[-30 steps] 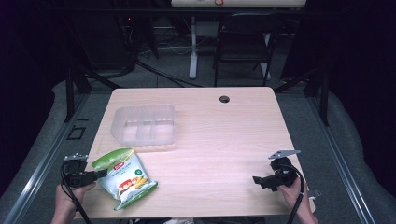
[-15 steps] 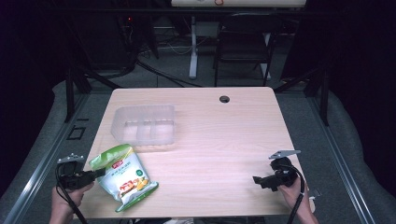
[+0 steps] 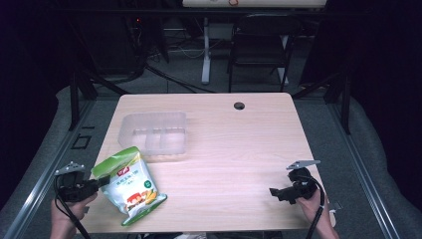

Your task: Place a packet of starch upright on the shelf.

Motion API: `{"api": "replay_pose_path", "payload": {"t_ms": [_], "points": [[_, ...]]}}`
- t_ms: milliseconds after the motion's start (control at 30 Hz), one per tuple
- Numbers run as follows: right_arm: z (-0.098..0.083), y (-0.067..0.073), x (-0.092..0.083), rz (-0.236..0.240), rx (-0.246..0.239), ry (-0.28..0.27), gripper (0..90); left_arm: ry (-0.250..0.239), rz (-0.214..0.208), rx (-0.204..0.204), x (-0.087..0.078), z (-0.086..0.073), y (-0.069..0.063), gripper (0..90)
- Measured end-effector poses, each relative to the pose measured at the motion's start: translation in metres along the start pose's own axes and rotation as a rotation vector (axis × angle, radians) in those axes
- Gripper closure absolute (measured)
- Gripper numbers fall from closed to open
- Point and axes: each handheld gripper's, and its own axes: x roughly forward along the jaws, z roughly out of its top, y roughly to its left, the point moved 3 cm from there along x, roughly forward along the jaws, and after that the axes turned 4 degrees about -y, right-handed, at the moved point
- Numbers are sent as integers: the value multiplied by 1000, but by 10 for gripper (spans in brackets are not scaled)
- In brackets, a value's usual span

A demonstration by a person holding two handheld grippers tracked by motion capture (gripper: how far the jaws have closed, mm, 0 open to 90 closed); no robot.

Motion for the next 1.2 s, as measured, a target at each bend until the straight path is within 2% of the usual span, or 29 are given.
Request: {"api": "replay_pose_path", "payload": {"t_ms": [200,433,800,1033,1200], "points": [[0,0,0,-3,1,0,17,-10,-2,9,-4,4,-4,900],[0,0,0,-3,2,0,17,-29,-24,23,-9,10,-9,900],[-1,0,0,-6,5,4,17,-64,-57,62,-21,23,-28,900],[-1,0,0,-2,4,4,17,-70,-65,75,-25,27,-32,900],[-1,0,0,-1,3,4,17,-53,-68,88,-30,29,-35,900]]}}
